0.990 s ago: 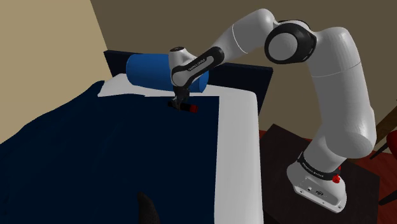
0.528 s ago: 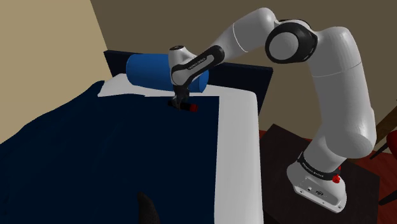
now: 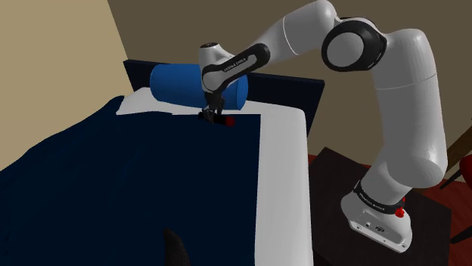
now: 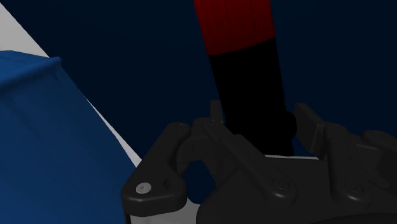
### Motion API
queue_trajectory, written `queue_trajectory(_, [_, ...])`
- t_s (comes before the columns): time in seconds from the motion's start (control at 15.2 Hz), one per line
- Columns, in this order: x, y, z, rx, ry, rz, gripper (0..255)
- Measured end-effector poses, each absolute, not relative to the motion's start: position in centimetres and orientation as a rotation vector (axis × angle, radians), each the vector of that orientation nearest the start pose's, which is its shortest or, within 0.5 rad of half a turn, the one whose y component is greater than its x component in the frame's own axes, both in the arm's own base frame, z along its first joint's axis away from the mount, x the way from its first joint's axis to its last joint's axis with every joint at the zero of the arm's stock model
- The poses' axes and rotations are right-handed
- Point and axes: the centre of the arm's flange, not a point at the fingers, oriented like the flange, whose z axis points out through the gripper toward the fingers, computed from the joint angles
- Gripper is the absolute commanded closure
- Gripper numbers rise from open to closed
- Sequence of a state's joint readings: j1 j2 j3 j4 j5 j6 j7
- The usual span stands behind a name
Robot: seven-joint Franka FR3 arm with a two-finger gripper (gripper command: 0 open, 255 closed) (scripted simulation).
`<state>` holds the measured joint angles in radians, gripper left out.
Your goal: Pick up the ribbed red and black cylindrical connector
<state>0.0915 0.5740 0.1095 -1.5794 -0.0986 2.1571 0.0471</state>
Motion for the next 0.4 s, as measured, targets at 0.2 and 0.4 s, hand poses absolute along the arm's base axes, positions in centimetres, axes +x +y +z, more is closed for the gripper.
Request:
queue_trajectory(0.2, [68.3,12.5,32.2,-3.149,-0.301,-0.017,255])
queue_trajectory(0.4, [68.3,12.4,33.6,-3.149,-0.301,-0.017,255])
